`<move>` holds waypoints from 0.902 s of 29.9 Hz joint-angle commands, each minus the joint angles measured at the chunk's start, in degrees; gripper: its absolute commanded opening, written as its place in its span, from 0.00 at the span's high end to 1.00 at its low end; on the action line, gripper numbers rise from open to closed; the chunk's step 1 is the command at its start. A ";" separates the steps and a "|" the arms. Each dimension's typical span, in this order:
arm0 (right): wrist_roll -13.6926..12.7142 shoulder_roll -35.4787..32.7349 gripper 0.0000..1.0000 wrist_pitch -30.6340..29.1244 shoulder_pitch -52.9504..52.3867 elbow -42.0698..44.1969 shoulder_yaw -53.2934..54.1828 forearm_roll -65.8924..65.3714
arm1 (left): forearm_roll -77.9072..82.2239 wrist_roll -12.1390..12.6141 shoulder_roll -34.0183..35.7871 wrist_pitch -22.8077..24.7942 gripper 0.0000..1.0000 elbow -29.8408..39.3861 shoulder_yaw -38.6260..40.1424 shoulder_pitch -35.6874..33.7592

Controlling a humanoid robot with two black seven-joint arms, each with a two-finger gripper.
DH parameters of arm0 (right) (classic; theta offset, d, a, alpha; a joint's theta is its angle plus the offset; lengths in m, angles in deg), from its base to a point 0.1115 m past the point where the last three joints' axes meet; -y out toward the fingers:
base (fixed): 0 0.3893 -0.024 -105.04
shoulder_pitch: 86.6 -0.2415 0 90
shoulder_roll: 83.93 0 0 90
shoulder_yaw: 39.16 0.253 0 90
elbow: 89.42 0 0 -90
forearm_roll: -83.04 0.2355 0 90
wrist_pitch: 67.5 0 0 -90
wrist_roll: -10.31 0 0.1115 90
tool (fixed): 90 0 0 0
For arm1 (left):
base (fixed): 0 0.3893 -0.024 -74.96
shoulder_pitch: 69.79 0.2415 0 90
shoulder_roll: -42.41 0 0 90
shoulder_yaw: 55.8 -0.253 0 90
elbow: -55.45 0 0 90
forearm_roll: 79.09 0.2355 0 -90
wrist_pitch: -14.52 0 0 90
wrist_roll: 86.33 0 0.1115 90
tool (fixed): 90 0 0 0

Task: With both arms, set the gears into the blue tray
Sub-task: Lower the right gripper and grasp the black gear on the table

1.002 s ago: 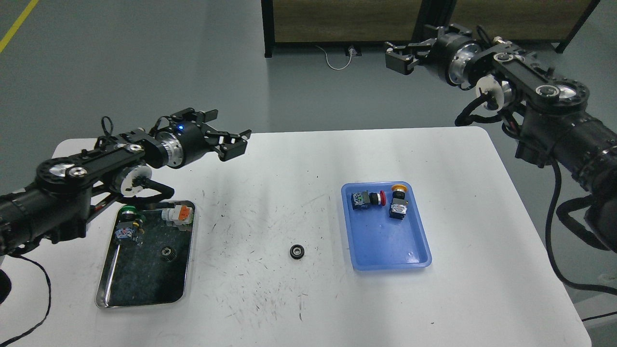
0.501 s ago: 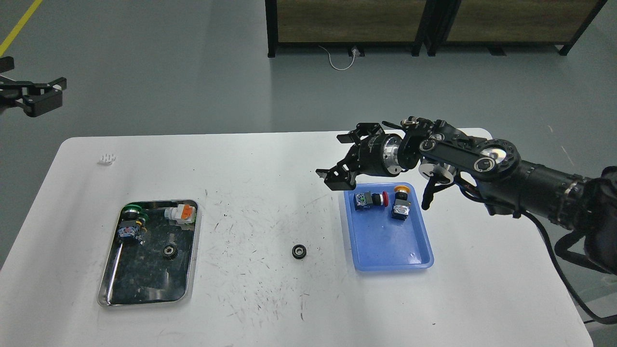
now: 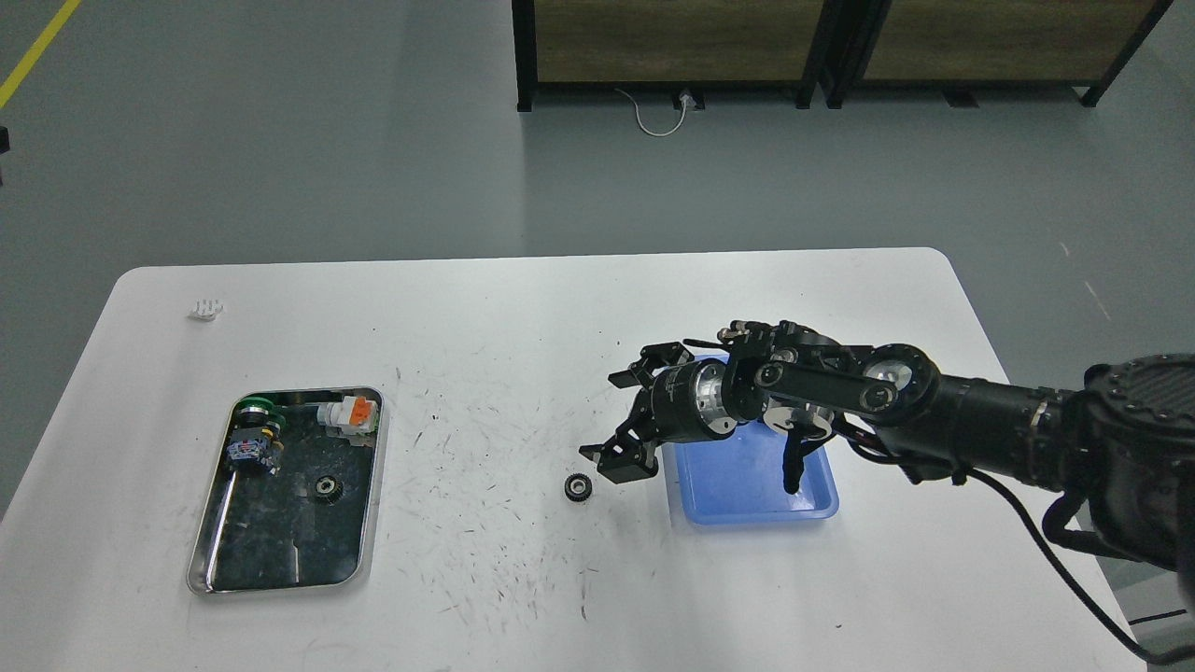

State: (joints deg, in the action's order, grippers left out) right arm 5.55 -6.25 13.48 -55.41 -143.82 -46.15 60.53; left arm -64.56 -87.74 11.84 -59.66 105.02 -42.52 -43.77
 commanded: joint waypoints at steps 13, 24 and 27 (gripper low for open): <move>0.10 5.82 0.01 4.62 4.48 2.72 -1.27 -0.52 | 0.06 0.00 0.95 0.44 0.02 0.00 0.08 -0.09; 0.37 9.51 0.08 5.32 5.54 5.36 -1.36 -0.52 | 0.06 0.00 2.01 1.23 0.02 0.00 0.61 -0.09; 0.28 9.95 0.11 5.32 5.54 5.45 -1.97 -0.52 | 0.06 0.00 2.27 1.32 0.02 0.00 0.61 -0.09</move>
State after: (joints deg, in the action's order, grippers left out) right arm 5.91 3.22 18.80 -49.89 -138.54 -47.54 60.02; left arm -64.52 -87.74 13.81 -58.39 105.03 -41.92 -43.87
